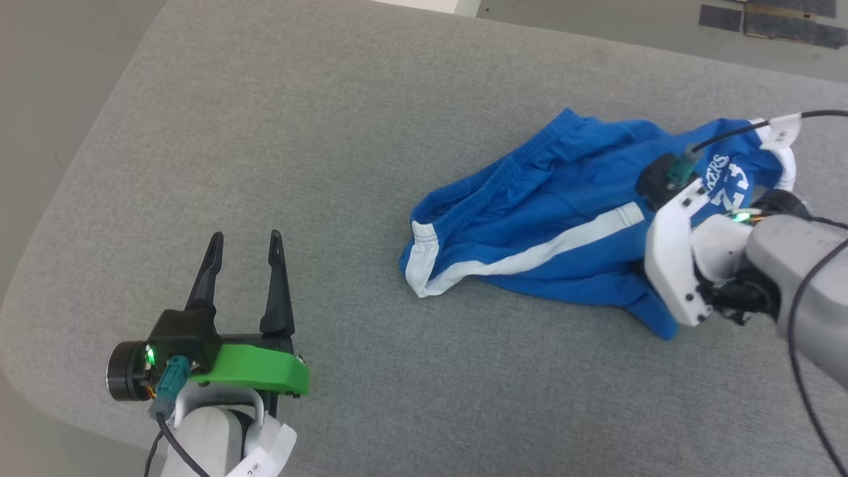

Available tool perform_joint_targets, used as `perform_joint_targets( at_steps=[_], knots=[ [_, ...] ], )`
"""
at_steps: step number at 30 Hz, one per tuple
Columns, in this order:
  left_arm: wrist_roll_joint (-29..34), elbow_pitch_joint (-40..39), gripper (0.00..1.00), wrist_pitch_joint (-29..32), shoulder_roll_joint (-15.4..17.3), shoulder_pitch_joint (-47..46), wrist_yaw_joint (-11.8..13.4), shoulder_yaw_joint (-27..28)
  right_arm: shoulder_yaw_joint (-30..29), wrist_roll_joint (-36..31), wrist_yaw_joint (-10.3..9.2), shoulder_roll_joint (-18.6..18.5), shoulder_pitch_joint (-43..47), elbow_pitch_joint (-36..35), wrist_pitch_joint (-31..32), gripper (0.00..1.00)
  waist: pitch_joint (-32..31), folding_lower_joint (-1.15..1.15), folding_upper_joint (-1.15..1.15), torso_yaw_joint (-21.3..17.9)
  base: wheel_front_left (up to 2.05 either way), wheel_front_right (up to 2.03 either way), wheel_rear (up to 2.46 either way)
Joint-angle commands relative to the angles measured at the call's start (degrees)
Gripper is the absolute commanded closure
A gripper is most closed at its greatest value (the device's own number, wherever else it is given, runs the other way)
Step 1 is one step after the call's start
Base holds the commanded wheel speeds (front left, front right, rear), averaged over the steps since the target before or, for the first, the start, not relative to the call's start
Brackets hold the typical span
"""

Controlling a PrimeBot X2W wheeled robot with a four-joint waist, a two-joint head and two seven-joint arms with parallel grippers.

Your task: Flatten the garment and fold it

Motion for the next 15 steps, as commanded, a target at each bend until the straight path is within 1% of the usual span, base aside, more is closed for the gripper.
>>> perform_joint_targets(
  at_steps=[1,3,4,7,10,15],
  knots=[
    [0.11,0.26,0.0,-0.22,-0.24,-0.31,0.12,0.24,1.14,-0.67,-0.09,0.89,1.72,-0.39,-1.19,1.0,-1.44,0.0,0.0,-1.33,0.0,0.0,0.0],
    [0.32,0.41,0.0,-0.22,-0.24,0.12,0.04,0.57,1.15,-1.17,-0.09,0.36,1.04,-1.82,-3.72,1.0,-2.6,0.0,0.0,-2.24,0.0,0.0,0.0],
    [0.72,0.52,0.0,-0.22,-0.24,0.99,-0.13,1.16,1.16,-3.28,-0.09,-1.41,0.33,-5.16,-7.09,1.0,-4.52,0.0,0.0,-3.71,0.0,0.0,0.0],
    [1.18,0.56,0.0,-0.22,-0.24,2.05,-0.29,1.85,1.16,-3.86,-0.09,-3.79,0.39,-9.07,-10.5,1.0,-6.23,0.0,0.0,-5.14,0.0,0.0,0.0],
    [1.65,0.55,0.0,-0.22,-0.24,3.19,-0.67,2.72,1.17,-7.17,-0.09,-7.45,0.44,-12.67,-14.2,1.0,-7.78,0.0,0.0,-6.65,0.0,0.0,0.0],
    [1.99,0.44,0.0,-0.22,-0.24,4.94,-1.06,3.69,1.1,-10.63,-0.09,-12.94,4.48,-17.54,-17.75,1.0,-9.61,0.0,0.0,-8.86,0.0,0.0,0.0]
  ],
)
